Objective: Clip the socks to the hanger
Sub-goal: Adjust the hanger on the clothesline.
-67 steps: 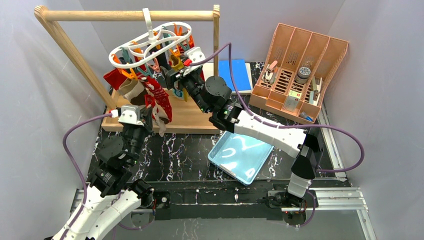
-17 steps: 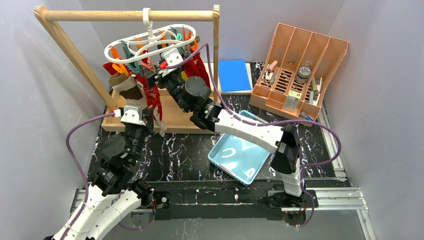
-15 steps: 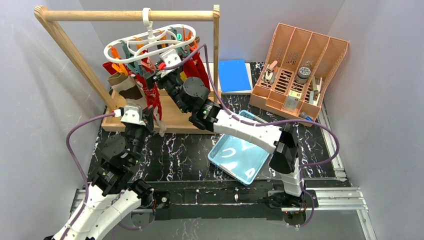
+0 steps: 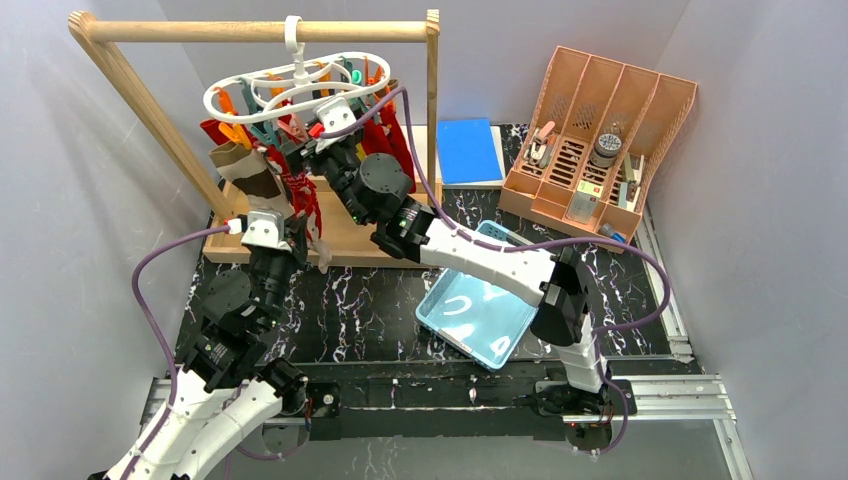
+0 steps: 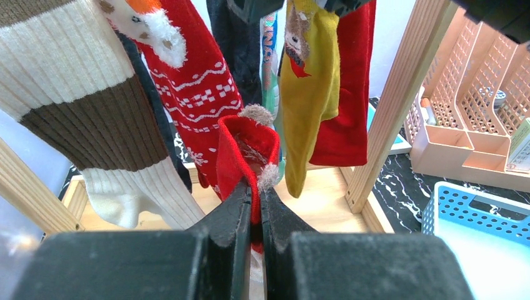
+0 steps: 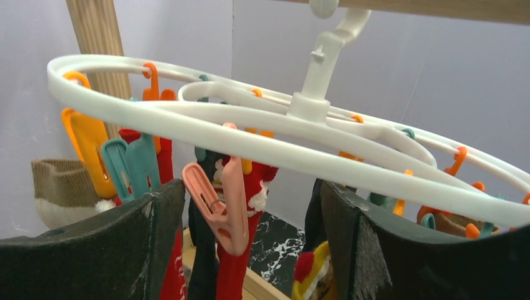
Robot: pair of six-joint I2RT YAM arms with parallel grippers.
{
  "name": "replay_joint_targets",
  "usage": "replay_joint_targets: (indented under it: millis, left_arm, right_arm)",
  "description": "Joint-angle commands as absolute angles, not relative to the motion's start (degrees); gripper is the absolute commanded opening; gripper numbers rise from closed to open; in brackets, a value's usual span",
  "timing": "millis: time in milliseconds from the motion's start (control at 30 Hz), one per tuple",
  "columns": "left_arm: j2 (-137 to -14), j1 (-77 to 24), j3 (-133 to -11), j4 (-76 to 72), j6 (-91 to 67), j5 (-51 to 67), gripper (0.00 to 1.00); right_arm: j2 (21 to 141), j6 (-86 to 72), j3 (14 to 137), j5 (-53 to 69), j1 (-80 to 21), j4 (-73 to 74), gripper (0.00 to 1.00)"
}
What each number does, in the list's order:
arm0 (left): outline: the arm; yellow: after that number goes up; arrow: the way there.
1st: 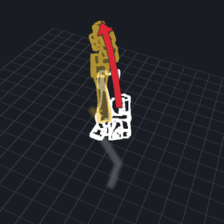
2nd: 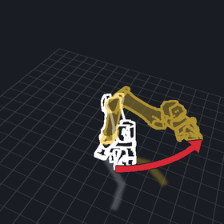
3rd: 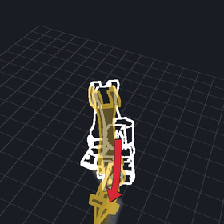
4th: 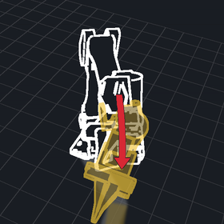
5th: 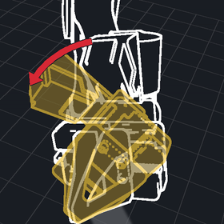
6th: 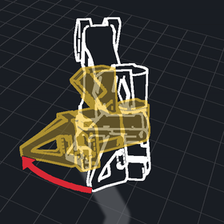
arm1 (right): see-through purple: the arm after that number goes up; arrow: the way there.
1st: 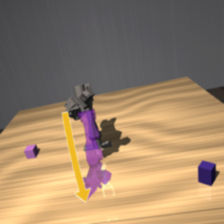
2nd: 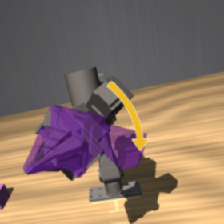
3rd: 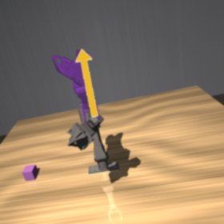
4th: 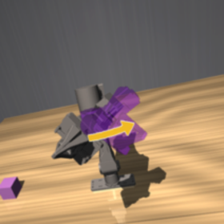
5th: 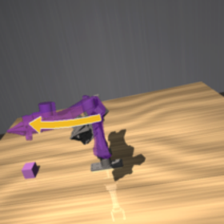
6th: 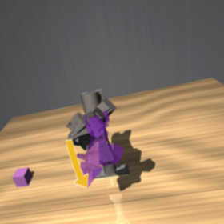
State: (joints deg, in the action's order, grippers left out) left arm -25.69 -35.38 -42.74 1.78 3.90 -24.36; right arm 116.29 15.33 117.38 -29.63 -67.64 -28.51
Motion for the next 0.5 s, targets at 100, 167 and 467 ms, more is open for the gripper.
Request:
replay_joint_targets:
  millis: [100,167,467]
  left_arm:
    - [-25.1,-35.4,-42.6,0.3,4.3,-24.6,0.0]
    - [-25.0,-35.4,-42.6,0.3,4.3,-24.7,0.0]
    - [-24.8,-35.4,-42.5,0.3,4.6,-24.7,0.0]
  right_arm:
    - [119.3,16.2,124.4,-31.5,-68.1,-29.3,0.88]
    - [119.6,16.1,125.0,-31.5,-68.1,-29.1,0.87]
    - [120.7,15.9,127.2,-31.8,-68.2,-28.2,0.78]
